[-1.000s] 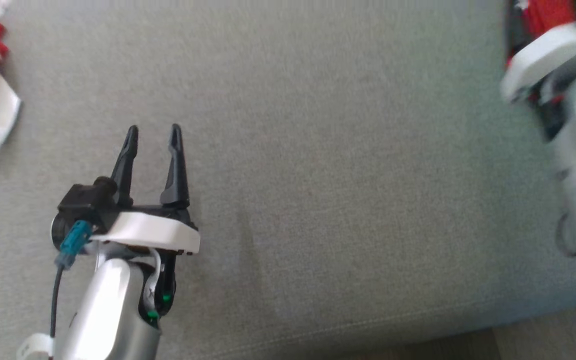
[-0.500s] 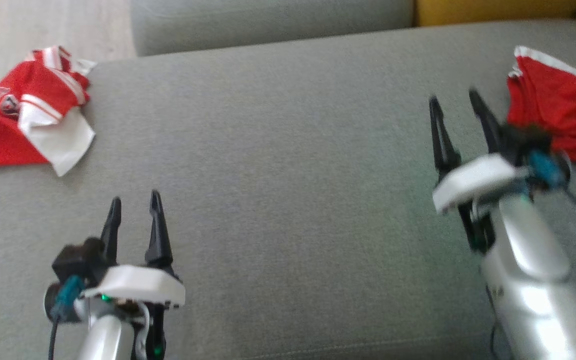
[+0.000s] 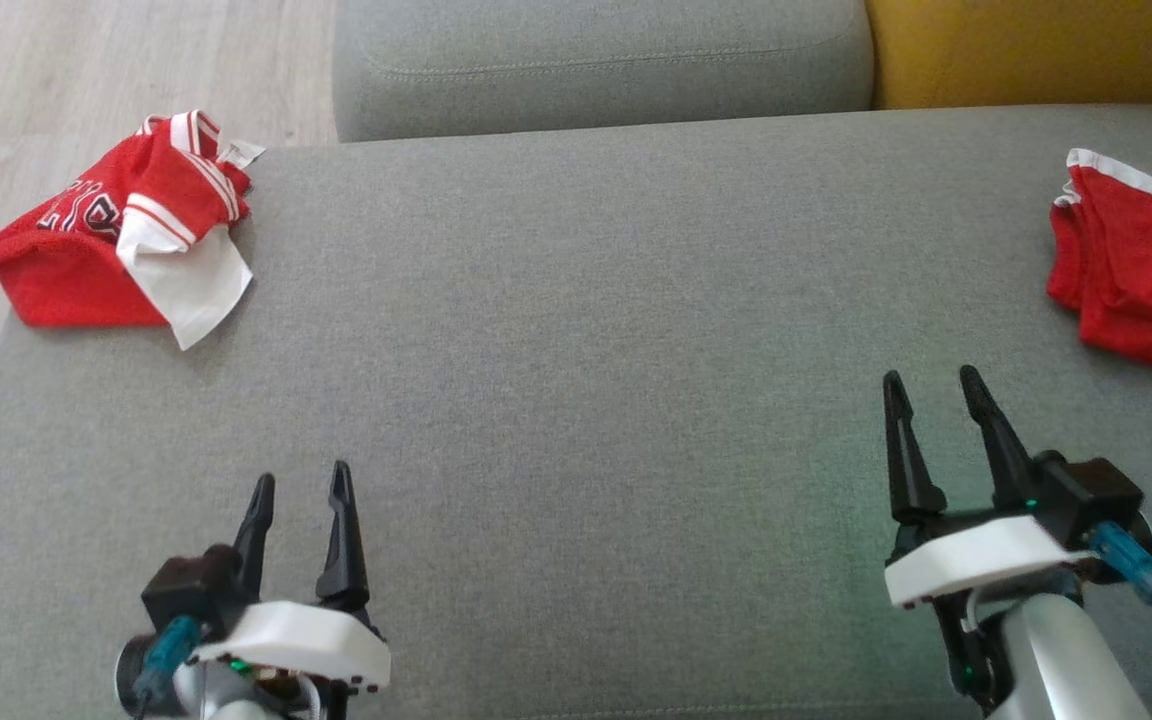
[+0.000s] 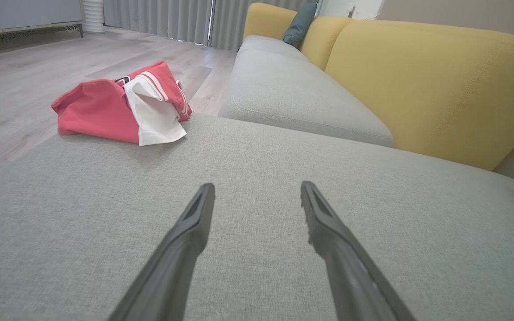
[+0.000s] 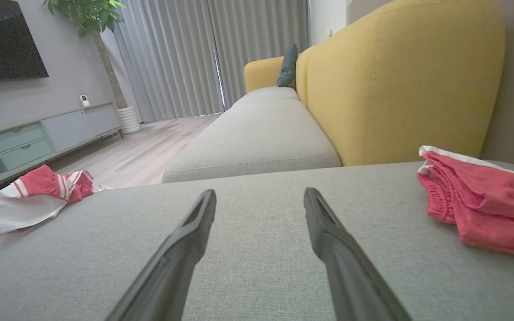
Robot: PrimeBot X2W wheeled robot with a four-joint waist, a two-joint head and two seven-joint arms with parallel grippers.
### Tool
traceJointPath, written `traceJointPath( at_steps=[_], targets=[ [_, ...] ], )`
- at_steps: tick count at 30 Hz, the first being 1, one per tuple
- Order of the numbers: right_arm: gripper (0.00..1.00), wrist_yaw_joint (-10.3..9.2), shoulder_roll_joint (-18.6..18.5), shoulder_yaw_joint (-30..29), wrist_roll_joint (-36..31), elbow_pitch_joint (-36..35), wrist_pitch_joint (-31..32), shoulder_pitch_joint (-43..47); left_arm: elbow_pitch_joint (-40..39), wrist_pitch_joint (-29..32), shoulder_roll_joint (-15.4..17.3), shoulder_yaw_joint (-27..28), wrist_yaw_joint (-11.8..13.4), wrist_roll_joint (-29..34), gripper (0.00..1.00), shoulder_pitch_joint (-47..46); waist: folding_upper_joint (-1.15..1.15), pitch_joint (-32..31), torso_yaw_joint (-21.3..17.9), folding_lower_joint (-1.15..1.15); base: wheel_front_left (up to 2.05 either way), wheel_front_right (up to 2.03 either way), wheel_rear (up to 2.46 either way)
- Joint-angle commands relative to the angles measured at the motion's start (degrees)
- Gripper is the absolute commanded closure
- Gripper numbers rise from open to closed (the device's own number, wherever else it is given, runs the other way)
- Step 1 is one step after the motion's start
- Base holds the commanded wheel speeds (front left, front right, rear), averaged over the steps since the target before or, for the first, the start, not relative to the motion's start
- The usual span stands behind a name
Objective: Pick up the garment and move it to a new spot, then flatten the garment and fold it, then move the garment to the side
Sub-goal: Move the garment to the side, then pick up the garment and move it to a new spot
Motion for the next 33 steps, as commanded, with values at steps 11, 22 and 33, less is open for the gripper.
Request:
traceJointPath(
  at_steps=[11, 22, 33],
  targets=[
    [0.00, 0.37, 0.1, 1.5, 0.9, -6.0, 2.2, 2.6, -1.6, -0.7, 0.1, 0.7, 0.4, -0.5, 0.00, -1.3, 0.00, -1.2, -0.5, 0.01, 0.00, 0.00, 0.00],
    [0.00, 0.37, 0.1, 2.4, 1.0, -7.1, 3.1, 3.9, -2.0, -0.7, 0.1, 0.6, 0.3, -0.4, 0.00, -0.8, 0.00, -1.6, -0.1, 0.01, 0.00, 0.00, 0.00],
    [0.00, 0.37, 0.1, 1.9, 0.7, -8.1, 3.6, 4.7, -1.6, -0.7, 0.1, 0.3, 0.1, 0.0, 0.00, -1.6, 0.00, -2.2, 7.3, 0.01, 0.00, 0.00, 0.00]
  ],
)
